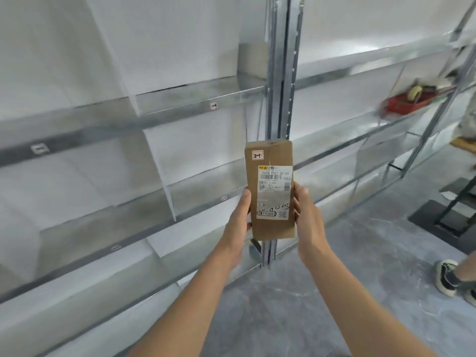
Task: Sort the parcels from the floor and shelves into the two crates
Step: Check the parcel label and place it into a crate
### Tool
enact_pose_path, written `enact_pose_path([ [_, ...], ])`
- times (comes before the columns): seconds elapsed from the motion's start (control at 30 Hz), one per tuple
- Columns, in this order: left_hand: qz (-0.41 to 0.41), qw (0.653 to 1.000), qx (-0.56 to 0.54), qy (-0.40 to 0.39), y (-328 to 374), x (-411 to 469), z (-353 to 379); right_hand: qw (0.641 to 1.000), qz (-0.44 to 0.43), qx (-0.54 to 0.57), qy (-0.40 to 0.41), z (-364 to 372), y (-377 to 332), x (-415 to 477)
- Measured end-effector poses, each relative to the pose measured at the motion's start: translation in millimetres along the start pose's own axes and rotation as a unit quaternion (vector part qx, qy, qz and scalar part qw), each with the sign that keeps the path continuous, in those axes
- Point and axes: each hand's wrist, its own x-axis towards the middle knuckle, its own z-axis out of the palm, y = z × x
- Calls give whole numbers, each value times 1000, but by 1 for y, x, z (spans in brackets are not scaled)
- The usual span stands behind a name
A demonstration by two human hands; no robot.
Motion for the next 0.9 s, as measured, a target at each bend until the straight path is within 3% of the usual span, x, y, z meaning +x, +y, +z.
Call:
enact_pose_path([
  [0.5, 45, 969, -14, 243, 46, -182, -245, 966, -10, -6, -259, 253, -23, -146],
  [0.9, 35, 860, -44, 507, 30, -306, -324, 865, 8, -45, -499, 389, -2, -251],
])
